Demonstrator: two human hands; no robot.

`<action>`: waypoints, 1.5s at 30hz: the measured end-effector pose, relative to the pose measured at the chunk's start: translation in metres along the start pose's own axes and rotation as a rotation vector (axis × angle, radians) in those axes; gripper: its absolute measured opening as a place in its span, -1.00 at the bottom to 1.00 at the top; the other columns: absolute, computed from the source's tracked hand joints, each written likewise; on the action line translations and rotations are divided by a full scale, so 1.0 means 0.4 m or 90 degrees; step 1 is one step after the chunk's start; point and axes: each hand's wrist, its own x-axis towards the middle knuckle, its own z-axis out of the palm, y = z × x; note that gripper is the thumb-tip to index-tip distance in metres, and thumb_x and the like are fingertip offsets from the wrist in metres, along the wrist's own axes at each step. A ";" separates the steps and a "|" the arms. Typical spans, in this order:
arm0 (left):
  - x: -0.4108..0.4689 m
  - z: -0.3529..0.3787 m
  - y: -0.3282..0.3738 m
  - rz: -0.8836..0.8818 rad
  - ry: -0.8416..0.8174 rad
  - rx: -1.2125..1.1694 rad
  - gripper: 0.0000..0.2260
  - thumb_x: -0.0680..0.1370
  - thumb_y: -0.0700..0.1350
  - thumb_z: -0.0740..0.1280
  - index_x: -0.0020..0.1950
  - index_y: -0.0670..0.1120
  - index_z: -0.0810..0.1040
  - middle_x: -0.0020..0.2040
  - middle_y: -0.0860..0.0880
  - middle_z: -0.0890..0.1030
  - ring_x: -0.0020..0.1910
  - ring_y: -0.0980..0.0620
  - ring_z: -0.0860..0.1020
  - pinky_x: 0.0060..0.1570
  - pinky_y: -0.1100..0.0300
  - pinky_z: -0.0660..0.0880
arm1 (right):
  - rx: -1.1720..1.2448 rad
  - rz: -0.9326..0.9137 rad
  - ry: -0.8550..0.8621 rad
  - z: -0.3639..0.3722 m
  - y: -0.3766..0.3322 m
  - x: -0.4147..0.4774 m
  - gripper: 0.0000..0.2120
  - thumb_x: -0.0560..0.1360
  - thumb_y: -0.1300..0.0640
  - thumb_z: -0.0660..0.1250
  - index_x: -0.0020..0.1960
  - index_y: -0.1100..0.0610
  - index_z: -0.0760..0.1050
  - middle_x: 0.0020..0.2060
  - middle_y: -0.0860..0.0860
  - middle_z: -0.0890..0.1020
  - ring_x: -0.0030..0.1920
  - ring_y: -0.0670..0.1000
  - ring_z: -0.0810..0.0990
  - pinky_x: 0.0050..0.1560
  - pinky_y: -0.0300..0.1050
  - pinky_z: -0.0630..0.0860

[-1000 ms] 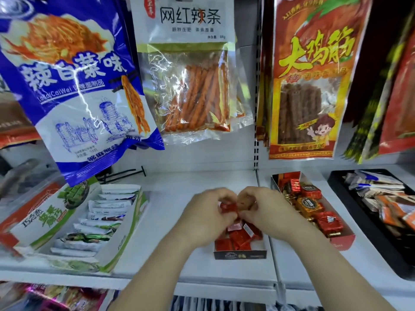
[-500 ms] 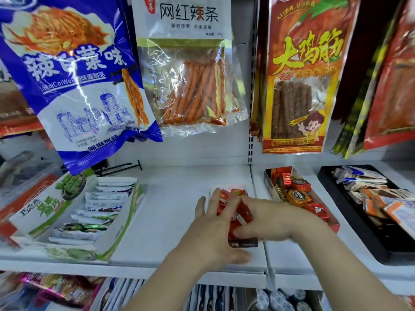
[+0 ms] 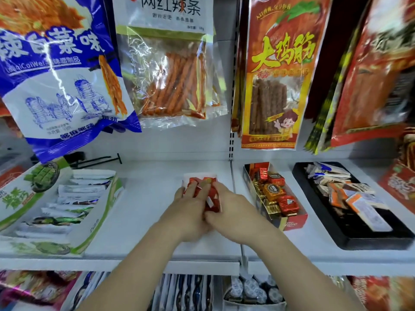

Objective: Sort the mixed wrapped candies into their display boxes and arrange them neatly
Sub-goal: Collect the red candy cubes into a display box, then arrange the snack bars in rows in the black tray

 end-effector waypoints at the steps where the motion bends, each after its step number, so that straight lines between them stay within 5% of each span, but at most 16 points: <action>1: 0.004 -0.003 -0.002 -0.011 0.003 -0.003 -0.13 0.45 0.21 0.30 0.57 0.13 -0.19 0.59 0.01 -0.10 0.54 -0.15 -0.09 0.48 -0.03 0.11 | -0.036 -0.006 0.048 -0.016 0.003 -0.008 -0.45 0.47 0.04 0.30 0.42 0.01 0.21 0.18 0.06 0.55 0.15 0.10 0.51 0.12 0.00 0.51; 5: 0.009 -0.020 0.036 -0.025 0.022 0.074 -0.06 0.38 0.27 0.34 0.57 0.04 -0.14 0.58 -0.01 -0.07 0.54 -0.13 -0.11 0.47 -0.14 0.05 | -0.141 0.109 0.197 -0.108 0.039 -0.046 -0.17 0.38 -0.20 0.36 0.49 -0.11 -0.01 0.43 0.03 0.27 0.44 0.18 0.15 0.37 0.20 0.27; 8: -0.007 -0.031 0.120 0.077 0.043 0.072 -0.14 0.44 0.20 0.35 0.57 0.04 -0.09 0.59 0.01 -0.11 0.54 -0.07 -0.13 0.50 -0.06 0.00 | -0.089 0.230 0.173 -0.144 0.080 -0.074 -0.15 0.35 -0.22 0.37 0.47 -0.14 -0.03 0.39 0.06 0.27 0.42 0.21 0.19 0.34 0.20 0.28; 10: -0.022 -0.021 0.188 0.152 0.036 -0.002 -0.19 0.46 0.19 0.36 0.57 0.06 -0.01 0.57 0.03 0.03 0.52 -0.05 0.00 0.45 0.01 0.12 | -0.021 0.256 0.165 -0.146 0.112 -0.090 -0.16 0.29 -0.25 0.34 0.45 -0.15 0.00 0.32 0.08 0.35 0.37 0.20 0.30 0.30 0.19 0.35; 12: -0.028 0.004 0.249 0.189 0.046 -0.061 -0.26 0.43 0.20 0.36 0.52 0.08 0.11 0.45 0.01 0.27 0.40 -0.08 0.21 0.35 0.02 0.30 | 0.067 0.261 0.184 -0.143 0.134 -0.104 -0.29 0.28 -0.24 0.32 0.33 -0.11 0.11 0.17 0.06 0.48 0.20 0.13 0.48 0.17 0.15 0.47; 15: -0.014 0.039 0.305 0.173 0.085 -0.060 -0.33 0.41 0.14 0.39 0.43 0.06 0.18 0.25 -0.06 0.43 0.20 -0.13 0.41 0.16 -0.01 0.45 | 0.110 0.275 0.229 -0.137 0.171 -0.106 -0.65 0.48 0.04 0.28 0.16 0.08 0.21 -0.09 0.05 0.56 -0.05 0.09 0.56 -0.05 0.01 0.50; 21: 0.025 0.048 0.322 0.155 0.136 -0.061 -0.47 0.45 0.14 0.40 0.33 -0.03 0.35 0.27 -0.04 0.33 0.08 -0.08 0.53 0.07 0.03 0.50 | 0.007 0.288 0.310 -0.149 0.237 -0.095 -0.76 0.52 0.23 0.16 0.03 0.33 0.54 -0.05 0.21 0.64 -0.01 0.23 0.58 0.01 0.04 0.53; 26: 0.030 0.059 0.310 0.189 0.102 -0.011 -0.27 0.47 0.14 0.38 0.52 -0.02 0.11 0.54 -0.03 0.09 0.25 -0.11 0.48 0.17 0.03 0.46 | 0.029 0.251 0.318 -0.142 0.259 -0.097 -0.74 0.50 0.22 0.20 -0.34 0.25 0.48 -0.43 0.12 0.56 -0.32 0.18 0.51 -0.26 0.02 0.49; 32: 0.022 0.059 0.307 0.135 0.106 0.062 -0.27 0.53 0.11 0.32 0.55 -0.06 0.00 0.58 -0.14 -0.01 0.29 -0.19 0.47 0.19 0.02 0.42 | 0.041 0.215 0.297 -0.117 0.220 -0.105 -0.81 0.49 0.05 0.34 -0.15 0.17 0.61 -0.21 0.04 0.69 -0.13 0.08 0.64 -0.07 0.02 0.57; 38: -0.006 0.056 0.305 0.121 0.107 0.120 -0.31 0.54 0.14 0.29 0.54 -0.06 0.06 0.57 -0.16 0.05 0.23 -0.19 0.52 0.14 0.03 0.45 | 0.105 0.210 0.276 -0.118 0.220 -0.114 -0.84 0.45 0.10 0.41 -0.02 0.14 0.65 -0.10 0.04 0.71 -0.03 0.04 0.66 0.04 0.03 0.58; 45: -0.045 0.026 0.295 0.073 0.087 0.171 -0.29 0.54 0.19 0.27 0.54 -0.08 0.04 0.57 -0.16 0.02 0.22 -0.17 0.53 0.09 0.02 0.49 | 0.130 0.176 0.202 -0.139 0.197 -0.136 -0.64 0.51 0.04 0.36 0.29 0.01 0.48 0.11 0.00 0.63 0.05 -0.03 0.62 0.08 -0.10 0.57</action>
